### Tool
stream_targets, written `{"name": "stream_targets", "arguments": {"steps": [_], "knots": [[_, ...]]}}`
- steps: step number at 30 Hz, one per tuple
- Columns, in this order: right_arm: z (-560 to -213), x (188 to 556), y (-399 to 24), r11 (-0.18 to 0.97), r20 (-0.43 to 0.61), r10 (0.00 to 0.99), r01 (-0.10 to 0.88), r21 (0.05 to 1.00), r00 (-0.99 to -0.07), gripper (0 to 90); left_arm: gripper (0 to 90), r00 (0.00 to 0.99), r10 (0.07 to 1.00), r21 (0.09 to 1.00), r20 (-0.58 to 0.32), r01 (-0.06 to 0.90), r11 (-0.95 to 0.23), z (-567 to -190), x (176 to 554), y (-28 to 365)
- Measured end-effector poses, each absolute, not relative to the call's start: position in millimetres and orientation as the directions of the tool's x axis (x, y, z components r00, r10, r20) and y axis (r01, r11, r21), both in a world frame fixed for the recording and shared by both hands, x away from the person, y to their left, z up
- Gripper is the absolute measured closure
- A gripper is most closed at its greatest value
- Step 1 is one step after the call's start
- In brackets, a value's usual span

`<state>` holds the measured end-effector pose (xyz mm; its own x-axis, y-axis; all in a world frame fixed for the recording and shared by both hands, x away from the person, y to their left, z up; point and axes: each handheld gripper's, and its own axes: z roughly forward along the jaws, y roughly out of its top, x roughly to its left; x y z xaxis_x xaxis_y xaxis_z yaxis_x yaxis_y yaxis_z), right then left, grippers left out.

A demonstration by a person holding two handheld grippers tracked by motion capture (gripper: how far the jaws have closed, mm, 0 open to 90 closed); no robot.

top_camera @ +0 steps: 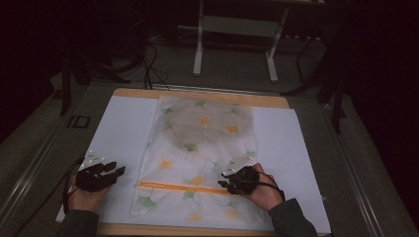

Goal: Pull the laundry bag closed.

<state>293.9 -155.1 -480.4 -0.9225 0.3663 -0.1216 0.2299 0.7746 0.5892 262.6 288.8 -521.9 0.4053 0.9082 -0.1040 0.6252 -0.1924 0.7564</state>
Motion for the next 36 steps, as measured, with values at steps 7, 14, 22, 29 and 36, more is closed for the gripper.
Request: {"name": "stream_targets", "arguments": {"steps": [7, 14, 22, 29, 36], "knots": [[-476.3, 298.7, -122.2, 0.803, -0.128, 0.297, 0.175, 0.569, -0.946, 70.6, 56.6, 0.413, 0.905, 0.756, -0.105, 0.624, -0.197, -521.3, 262.7, 290.0], [-476.1, 302.9, -98.5, 0.811, -0.130, 0.269, 0.151, 0.565, -0.954, 72.6, 56.6, 0.411, 0.905, 0.760, -0.110, 0.622, -0.189, -520.7, 262.4, 292.0], [-477.2, 307.0, -76.1, 0.816, -0.132, 0.240, 0.126, 0.564, -0.962, 75.7, 56.9, 0.431, 0.896, 0.758, -0.110, 0.619, -0.205, -521.1, 263.3, 289.7], [-476.7, 309.6, -53.5, 0.813, -0.142, 0.218, 0.099, 0.573, -0.966, 79.6, 57.2, 0.410, 0.903, 0.768, -0.127, 0.617, -0.172, -519.9, 262.2, 295.7], [-475.4, 308.9, -27.8, 0.809, -0.147, 0.188, 0.068, 0.584, -0.971, 85.7, 57.1, 0.420, 0.899, 0.770, -0.126, 0.612, -0.178, -519.2, 263.2, 294.4]]}}
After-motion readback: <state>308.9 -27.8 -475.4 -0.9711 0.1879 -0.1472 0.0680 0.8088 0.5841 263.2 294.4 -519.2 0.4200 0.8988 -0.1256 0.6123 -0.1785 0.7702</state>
